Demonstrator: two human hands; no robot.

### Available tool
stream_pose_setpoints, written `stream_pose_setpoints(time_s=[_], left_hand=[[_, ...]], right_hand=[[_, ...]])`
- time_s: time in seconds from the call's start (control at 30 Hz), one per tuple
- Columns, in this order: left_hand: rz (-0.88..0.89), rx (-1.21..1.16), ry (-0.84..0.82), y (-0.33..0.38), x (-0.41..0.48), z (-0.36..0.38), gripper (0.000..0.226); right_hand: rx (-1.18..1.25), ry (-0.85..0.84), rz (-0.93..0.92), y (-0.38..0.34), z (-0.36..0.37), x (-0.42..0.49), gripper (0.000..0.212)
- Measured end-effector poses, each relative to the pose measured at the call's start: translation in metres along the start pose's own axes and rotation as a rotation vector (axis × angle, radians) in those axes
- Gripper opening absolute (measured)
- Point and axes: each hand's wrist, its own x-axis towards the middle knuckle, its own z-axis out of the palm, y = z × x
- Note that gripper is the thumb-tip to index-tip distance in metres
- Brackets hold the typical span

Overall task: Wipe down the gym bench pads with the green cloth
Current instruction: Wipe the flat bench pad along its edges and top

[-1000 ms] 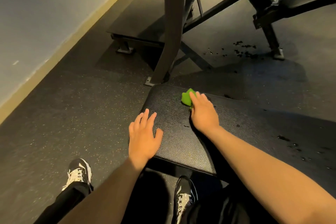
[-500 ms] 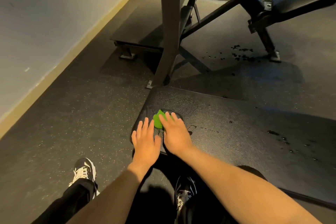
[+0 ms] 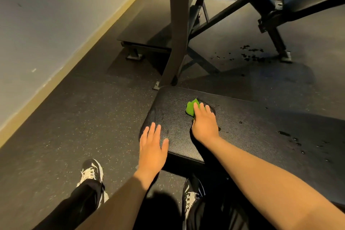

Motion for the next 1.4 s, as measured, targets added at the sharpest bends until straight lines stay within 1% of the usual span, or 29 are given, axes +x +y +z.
stream_pose_setpoints(time_s=[0.07,0.13,0.23,0.33,0.4,0.47,0.57,0.63,0.7,0.8,0.97,1.03,1.1,1.13,1.23,1.27,1.33,1.4], left_hand=[[-0.008,-0.031,-0.002,0.0,0.0,-0.002,0.062],[-0.016,-0.073,0.0,-0.003,-0.001,-0.005,0.063],[-0.023,-0.088,0.023,-0.011,-0.004,-0.01,0.066],[-0.144,-0.08,0.052,-0.017,-0.009,-0.013,0.073],[-0.2,-0.107,0.043,-0.021,-0.014,-0.013,0.078],[-0.199,-0.173,0.021,-0.027,-0.018,-0.012,0.082],[-0.2,-0.247,0.0,-0.035,-0.019,-0.015,0.085],[-0.199,-0.259,-0.007,-0.04,-0.017,-0.018,0.086],[-0.194,-0.268,-0.008,-0.044,-0.016,-0.019,0.085],[-0.2,-0.29,-0.002,-0.047,-0.016,-0.018,0.083],[-0.235,-0.315,-0.007,-0.061,-0.011,-0.011,0.073],[-0.226,-0.323,0.007,-0.062,-0.01,-0.009,0.073],[-0.218,-0.336,0.032,-0.059,-0.012,-0.012,0.075],[-0.213,-0.339,0.044,-0.059,-0.013,-0.013,0.075],[-0.205,-0.359,0.03,-0.059,-0.015,-0.015,0.075],[-0.209,-0.379,0.021,-0.059,-0.014,-0.015,0.074],[-0.221,-0.44,0.009,-0.059,-0.014,-0.013,0.074],[-0.241,-0.505,0.008,-0.059,-0.014,-0.011,0.074]], right_hand=[[0.018,0.025,-0.04,-0.018,0.005,-0.009,0.063],[0.026,0.021,-0.142,-0.038,0.013,-0.023,0.064],[0.08,-0.042,-0.289,-0.065,0.026,-0.049,0.069],[0.113,-0.123,-0.365,-0.068,0.027,-0.053,0.069],[0.069,-0.1,-0.412,-0.061,0.024,-0.039,0.067],[0.023,-0.068,-0.388,-0.056,0.021,-0.016,0.066],[0.017,-0.077,-0.221,-0.065,0.022,0.017,0.067],[0.04,-0.102,-0.145,-0.078,0.026,0.031,0.069],[0.057,-0.104,-0.13,-0.09,0.032,0.037,0.068],[0.087,-0.115,-0.245,-0.108,0.039,0.027,0.065],[0.182,-0.22,-0.504,-0.12,0.038,-0.005,0.062],[0.174,-0.256,-0.602,-0.115,0.03,-0.002,0.061],[0.121,-0.239,-0.673,-0.108,0.025,0.012,0.058],[0.114,-0.211,-0.641,-0.104,0.024,0.021,0.058],[0.134,-0.128,-0.393,-0.102,0.022,0.038,0.06],[0.115,-0.119,-0.341,-0.106,0.023,0.038,0.06],[0.071,-0.095,-0.31,-0.113,0.028,0.03,0.059],[0.084,-0.092,-0.343,-0.12,0.031,0.018,0.056]])
